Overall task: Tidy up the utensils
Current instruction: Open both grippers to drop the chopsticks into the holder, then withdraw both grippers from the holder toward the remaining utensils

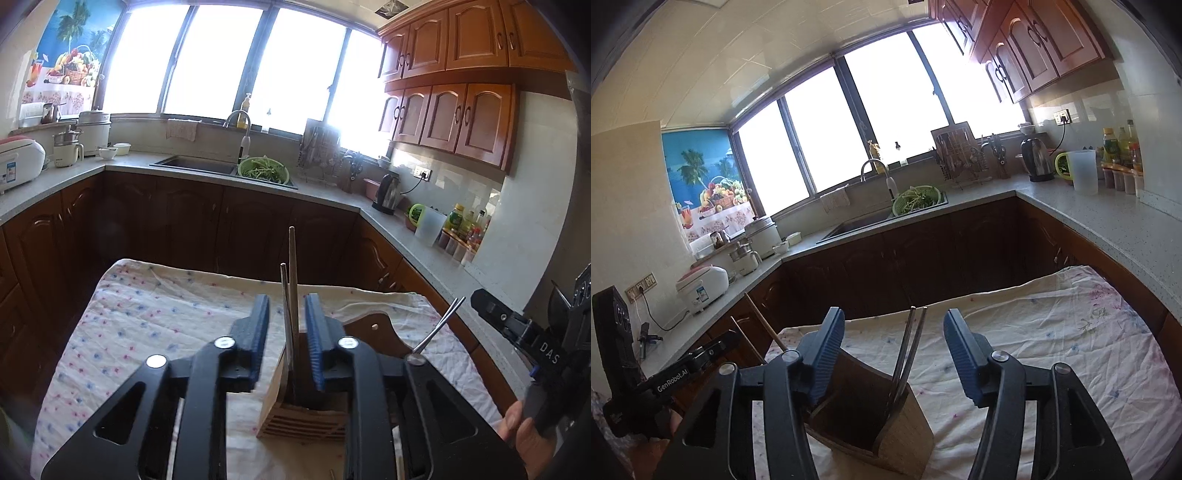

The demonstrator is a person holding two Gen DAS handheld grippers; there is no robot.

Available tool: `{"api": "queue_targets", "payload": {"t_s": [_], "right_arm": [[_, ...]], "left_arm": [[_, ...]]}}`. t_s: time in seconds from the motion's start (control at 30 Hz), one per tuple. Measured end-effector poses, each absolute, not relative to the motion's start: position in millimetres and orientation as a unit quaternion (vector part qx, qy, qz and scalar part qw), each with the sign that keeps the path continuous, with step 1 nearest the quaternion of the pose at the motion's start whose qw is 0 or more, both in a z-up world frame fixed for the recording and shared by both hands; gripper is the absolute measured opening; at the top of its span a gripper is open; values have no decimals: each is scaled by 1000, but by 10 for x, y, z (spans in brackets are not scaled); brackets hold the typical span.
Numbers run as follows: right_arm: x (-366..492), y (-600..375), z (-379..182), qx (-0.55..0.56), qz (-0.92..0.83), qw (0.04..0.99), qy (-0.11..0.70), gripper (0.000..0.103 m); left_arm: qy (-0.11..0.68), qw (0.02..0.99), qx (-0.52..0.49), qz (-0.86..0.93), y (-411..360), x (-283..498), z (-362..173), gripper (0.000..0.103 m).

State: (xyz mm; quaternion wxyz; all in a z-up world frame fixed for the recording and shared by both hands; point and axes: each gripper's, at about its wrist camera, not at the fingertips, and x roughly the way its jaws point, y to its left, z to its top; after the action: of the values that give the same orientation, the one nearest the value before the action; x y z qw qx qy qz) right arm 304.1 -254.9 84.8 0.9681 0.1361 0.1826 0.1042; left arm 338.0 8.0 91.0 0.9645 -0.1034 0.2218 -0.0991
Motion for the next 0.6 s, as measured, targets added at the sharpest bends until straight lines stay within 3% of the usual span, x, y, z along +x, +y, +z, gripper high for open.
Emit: {"api": "queue_targets", "payload": {"t_s": [0.03,0.07,0.1,0.2,0.6], "right_arm": [[2996,-2561,881,138,104,969,176,73],[2949,-2573,910,140,106,970,170,83],[2902,-2583,940,142,109,970,164,91],[2753,-2609,987,142,110,971,160,103],[2091,-2670,788,134,127,964,190,103]], "left_arm": [[217,966,-104,-91,98,3333,921,56],[213,968,-104,-80,121,3282,929,79],[209,970,-105,-72,147,3228,936,87],[213,969,-106,-61,233,3093,918,92],[247,963,-90,-59,332,2360,667,93]]}}
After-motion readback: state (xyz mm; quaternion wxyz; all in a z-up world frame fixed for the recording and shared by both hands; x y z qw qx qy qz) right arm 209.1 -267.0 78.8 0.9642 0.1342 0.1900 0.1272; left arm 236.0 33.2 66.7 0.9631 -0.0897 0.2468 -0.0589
